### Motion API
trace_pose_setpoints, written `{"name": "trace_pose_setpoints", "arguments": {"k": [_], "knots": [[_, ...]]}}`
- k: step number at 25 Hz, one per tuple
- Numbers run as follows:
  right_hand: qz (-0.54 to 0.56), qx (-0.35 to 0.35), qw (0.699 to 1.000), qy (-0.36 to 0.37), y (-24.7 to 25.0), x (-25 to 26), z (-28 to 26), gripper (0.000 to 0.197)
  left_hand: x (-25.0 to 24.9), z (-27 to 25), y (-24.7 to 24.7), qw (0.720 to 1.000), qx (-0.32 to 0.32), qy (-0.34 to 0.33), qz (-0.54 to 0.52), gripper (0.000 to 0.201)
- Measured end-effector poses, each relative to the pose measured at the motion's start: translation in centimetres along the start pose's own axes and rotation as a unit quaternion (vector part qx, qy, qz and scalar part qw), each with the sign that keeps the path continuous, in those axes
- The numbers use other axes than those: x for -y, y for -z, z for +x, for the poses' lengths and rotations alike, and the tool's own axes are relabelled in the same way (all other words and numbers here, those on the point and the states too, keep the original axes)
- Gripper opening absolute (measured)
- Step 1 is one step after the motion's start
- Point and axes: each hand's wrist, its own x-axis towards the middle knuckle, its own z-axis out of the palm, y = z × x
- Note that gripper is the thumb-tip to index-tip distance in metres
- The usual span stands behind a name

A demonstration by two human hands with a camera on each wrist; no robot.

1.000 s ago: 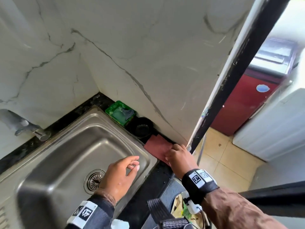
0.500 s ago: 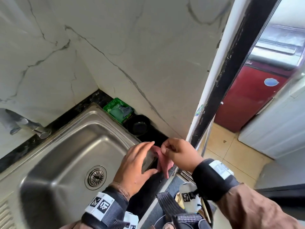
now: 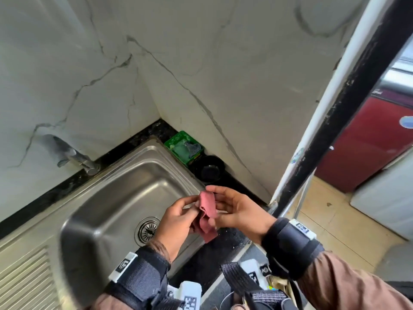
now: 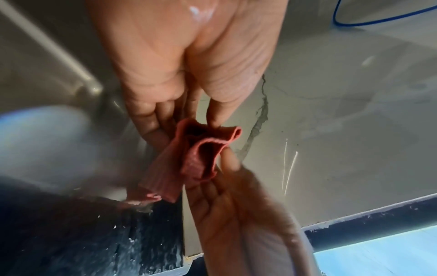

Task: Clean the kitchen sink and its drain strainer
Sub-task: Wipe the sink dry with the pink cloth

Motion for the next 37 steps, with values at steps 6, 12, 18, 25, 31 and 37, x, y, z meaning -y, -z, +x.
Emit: {"name": "trace_pose_setpoints", "arguments": {"k": [6, 12, 18, 25, 31, 37], "knots": [[-0.128, -0.144, 0.981, 0.003, -2.0, -1.2, 2.3, 0.038, 0.7, -1.1, 2.2, 0.999, -0.009, -0.034, 0.027, 0.045], [-0.232, -0.163, 0.959, 0.000, -3.4, -0.7, 3.4, 0.016, 0.9, -1.3, 4.5, 0.969, -0.099, -0.094, 0.208, 0.004], [-0.381, -0.176, 0.907, 0.037, -5.5, 0.3, 4.4, 0.017, 0.8, -2.9, 4.9, 0.983, 0.068, -0.055, 0.161, 0.046], [-0.416, -0.123, 0.900, 0.045, -6.5, 1.8, 5.5, 0.015, 1.4, -2.4, 8.5, 0.992, -0.047, -0.083, 0.088, 0.008], [-0.397, -0.052, 0.916, 0.026, -7.4, 3.5, 5.8, 0.021, 0.8, -2.3, 12.9, 0.983, -0.146, -0.109, 0.019, 0.030], [-0.395, -0.019, 0.918, 0.023, -10.2, 3.1, 7.2, 0.025, 2.2, -2.7, 17.7, 0.972, -0.180, -0.127, 0.079, 0.023]]}}
